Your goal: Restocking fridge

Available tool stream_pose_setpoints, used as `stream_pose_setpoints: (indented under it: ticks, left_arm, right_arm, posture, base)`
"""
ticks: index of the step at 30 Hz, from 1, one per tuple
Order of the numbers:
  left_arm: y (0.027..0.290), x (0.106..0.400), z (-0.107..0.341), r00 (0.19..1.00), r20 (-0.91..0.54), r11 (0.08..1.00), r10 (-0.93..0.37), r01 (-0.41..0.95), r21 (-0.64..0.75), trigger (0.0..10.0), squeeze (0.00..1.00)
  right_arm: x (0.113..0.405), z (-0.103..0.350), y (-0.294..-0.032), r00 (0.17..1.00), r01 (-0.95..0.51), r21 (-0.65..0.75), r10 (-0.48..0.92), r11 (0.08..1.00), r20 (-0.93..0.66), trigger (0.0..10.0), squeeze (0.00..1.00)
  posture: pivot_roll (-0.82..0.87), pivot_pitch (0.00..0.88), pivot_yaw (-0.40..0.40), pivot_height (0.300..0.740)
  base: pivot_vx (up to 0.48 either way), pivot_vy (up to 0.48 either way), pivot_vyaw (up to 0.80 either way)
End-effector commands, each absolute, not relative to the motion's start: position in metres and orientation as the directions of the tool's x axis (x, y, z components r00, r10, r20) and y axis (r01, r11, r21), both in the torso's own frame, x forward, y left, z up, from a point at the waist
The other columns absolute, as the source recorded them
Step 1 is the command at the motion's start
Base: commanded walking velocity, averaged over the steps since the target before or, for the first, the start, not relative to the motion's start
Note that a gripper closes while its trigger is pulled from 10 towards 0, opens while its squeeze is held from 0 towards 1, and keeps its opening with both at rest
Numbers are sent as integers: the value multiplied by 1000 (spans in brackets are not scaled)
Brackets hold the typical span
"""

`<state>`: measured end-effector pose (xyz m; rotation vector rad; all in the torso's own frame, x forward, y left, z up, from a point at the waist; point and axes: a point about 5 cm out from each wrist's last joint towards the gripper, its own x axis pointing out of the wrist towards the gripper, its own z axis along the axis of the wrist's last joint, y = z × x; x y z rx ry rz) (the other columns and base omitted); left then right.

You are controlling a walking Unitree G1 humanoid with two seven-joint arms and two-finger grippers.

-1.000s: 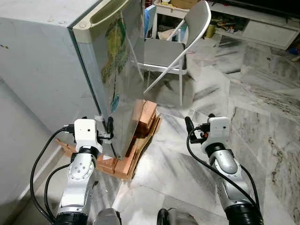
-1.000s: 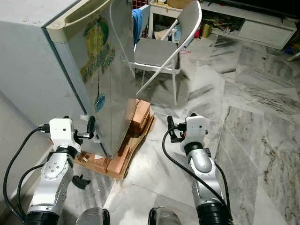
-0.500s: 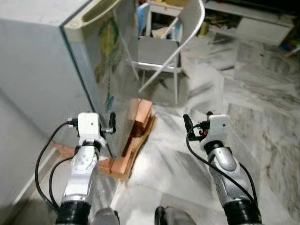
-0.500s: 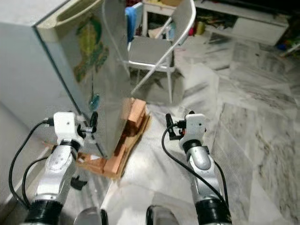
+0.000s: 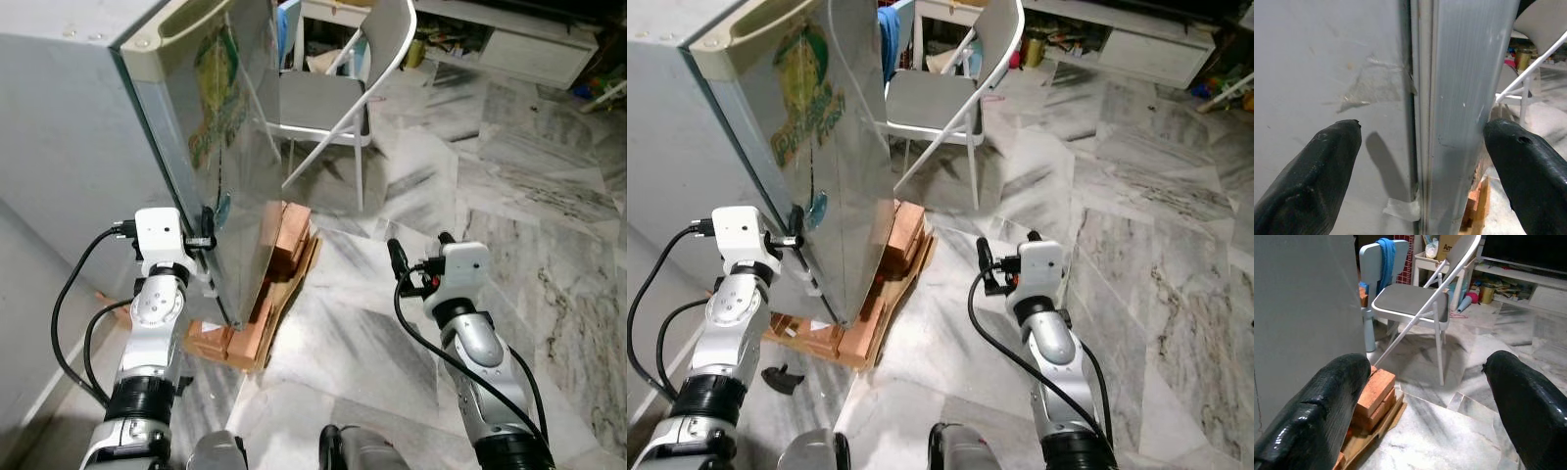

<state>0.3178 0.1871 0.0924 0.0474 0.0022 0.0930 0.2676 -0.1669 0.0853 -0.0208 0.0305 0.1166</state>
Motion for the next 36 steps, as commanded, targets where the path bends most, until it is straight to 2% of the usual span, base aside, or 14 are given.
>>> stream_pose_setpoints:
  ticks: [1,7,19,25,36]
  left_arm:
    - [184,322,93,997,2,996,77,-77,38,10000,0]
    - [170,333,97,1000,2,1000,-16,16,19,10000,0]
    - [149,328,88,986,-33,986,-162,160,-53,10000,0]
    - [145,323,81,985,-50,986,-165,164,-22,10000,0]
    - [139,349,96,983,-51,983,-176,178,36,10000,0]
  right_arm:
    - [267,89,-172,994,-111,-34,110,993,-31,10000,0]
    - [266,89,-176,995,-95,-72,92,993,-48,10000,0]
    - [266,86,-177,994,-97,-64,93,993,-63,10000,0]
    - [268,85,-174,992,-109,-60,105,992,-69,10000,0]
    - [269,85,-174,992,-103,-70,98,992,-75,10000,0]
  posture:
    - [-11,135,-56,740]
    - [-19,138,-56,740]
    - [-9,139,-59,740]
    - [3,136,-63,740]
    - [3,115,-57,740]
  base:
    - [0,0,0]
    - [0,0,0]
    - [0,0,0]
    - [0,0,0]
    - [0,0,0]
